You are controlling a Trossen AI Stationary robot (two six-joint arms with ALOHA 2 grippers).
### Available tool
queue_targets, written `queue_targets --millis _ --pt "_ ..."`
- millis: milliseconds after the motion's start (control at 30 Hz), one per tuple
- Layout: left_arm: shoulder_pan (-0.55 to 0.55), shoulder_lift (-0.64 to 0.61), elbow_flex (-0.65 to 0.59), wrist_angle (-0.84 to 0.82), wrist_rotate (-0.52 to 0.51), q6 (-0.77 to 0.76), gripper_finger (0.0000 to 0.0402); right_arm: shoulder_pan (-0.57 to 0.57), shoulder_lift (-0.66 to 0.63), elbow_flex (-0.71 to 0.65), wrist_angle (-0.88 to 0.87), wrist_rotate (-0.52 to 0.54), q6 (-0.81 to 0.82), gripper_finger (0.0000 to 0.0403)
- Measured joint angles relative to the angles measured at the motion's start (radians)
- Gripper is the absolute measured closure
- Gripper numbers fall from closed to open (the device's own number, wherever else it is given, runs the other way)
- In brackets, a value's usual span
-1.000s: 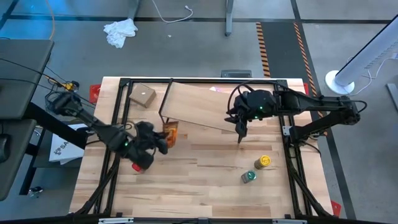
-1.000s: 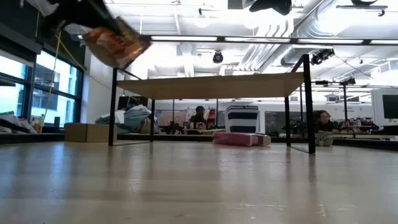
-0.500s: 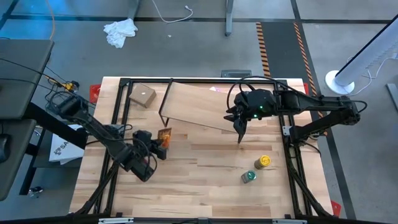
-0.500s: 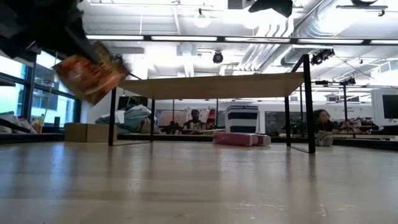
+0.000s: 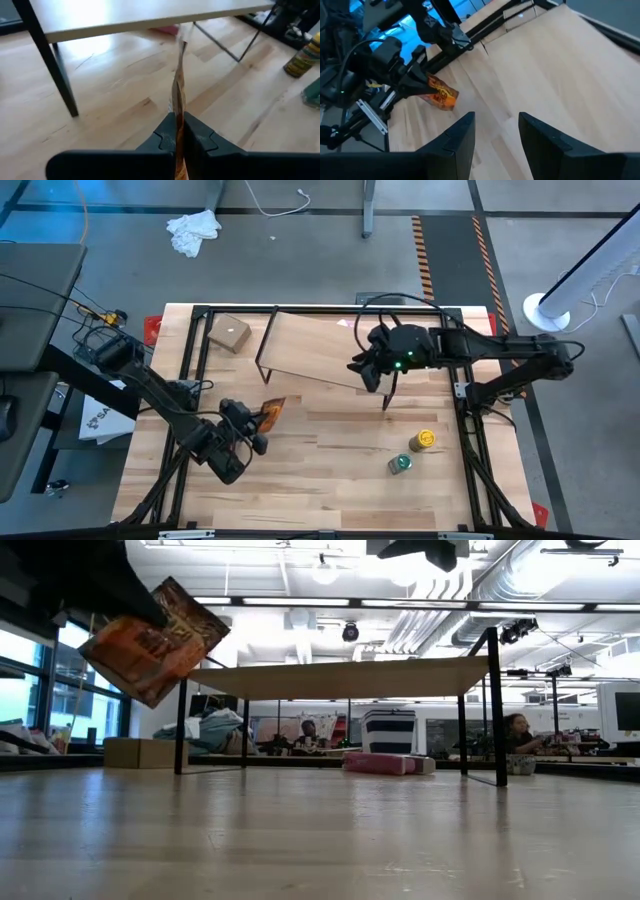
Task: Shelf spices
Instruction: Remove the orange seasoning can from the shelf, then adjust the shelf on the center of table
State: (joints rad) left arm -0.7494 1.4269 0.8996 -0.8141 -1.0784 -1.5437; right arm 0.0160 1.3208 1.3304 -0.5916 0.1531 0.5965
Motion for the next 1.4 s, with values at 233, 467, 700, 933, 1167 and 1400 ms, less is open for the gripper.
queue_targets --millis 233,467,700,933,1167,1400 --pt "-0.01 0.0 -0.134 0.186 -0.15 -0.186 0.0395 0.046 0.061 0.0 0.046 -0.002 0.007 0.0257" --pt "-0.009 0.0 -0.209 0.246 -0.212 -0.187 0.0385 0.093 0.066 0.0 0.084 0.0 -0.056 0.0257" --pt "-0.007 0.0 -0.209 0.267 -0.297 0.107 0.0322 0.148 0.091 0.0 0.079 0.05 -0.133 0.0257" --pt "0.045 0.012 -0.328 0.418 -0.328 0.03 0.0252 0.204 0.109 -0.003 0.06 0.171 -0.125 0.0257" --pt "0.017 0.04 -0.425 0.59 -0.232 0.032 0.0226 0.236 0.126 -0.003 0.057 0.212 -0.047 0.0257" --pt "0.052 -0.065 -0.272 0.533 0.117 0.785 0.0224 0.29 0.14 -0.004 0.077 0.21 0.03 0.0257"
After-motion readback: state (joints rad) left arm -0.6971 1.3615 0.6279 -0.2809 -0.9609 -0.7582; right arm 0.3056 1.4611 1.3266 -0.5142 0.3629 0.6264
